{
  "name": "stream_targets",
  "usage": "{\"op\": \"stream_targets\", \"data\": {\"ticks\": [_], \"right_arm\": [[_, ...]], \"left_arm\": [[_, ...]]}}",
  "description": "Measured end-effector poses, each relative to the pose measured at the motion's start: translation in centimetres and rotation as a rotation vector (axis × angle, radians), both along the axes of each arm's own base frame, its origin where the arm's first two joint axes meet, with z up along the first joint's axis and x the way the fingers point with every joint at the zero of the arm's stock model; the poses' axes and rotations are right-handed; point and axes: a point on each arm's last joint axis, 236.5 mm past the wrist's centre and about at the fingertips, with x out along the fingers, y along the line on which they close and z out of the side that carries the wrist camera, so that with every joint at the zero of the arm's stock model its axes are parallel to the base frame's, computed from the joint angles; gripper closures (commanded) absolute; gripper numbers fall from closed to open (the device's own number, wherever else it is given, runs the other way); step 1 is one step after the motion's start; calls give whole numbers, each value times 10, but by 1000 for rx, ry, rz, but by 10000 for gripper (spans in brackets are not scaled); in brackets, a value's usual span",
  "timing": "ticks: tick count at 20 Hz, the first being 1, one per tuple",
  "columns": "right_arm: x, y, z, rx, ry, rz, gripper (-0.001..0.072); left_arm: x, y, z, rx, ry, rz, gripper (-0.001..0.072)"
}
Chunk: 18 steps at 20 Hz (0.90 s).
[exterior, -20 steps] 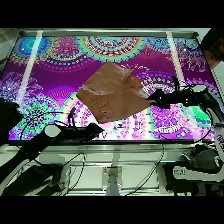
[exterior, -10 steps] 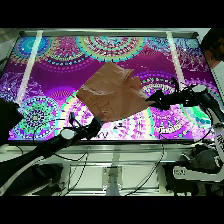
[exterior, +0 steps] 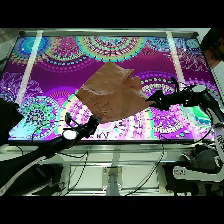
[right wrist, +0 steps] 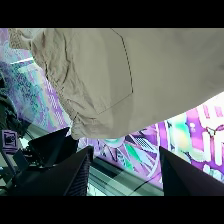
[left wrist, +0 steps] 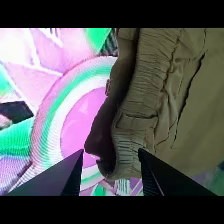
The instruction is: Fold the clothes and pants, and hang the long-sleeved shirts on hangers.
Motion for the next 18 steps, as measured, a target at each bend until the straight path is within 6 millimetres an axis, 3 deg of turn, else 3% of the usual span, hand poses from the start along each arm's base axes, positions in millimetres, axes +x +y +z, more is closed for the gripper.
{"op": "stream_targets", "data": {"ticks": [6,7,9,11,12,13,14,18], "right_arm": [[0,0,0,0,0,1,225],[0,0,0,0,0,1,226],[0,0,0,0,0,1,226],[0,0,0,1,0,2,228],[-1,1,1,2,2,5,273],[-2,1,0,2,2,7,521],[-2,0,0,0,2,7,678],[3,-7,-9,-36,9,-38,699]], "left_arm": [[2,-10,-7,-15,38,2,348],[4,-12,-8,-16,42,1,381],[6,-16,-12,-13,53,0,687],[7,-18,-13,-14,59,-3,694],[7,-18,-14,-13,60,-2,695],[8,-18,-14,-12,58,0,695],[10,-17,-13,-2,49,-4,695],[26,-7,4,43,-46,-40,698]]}}
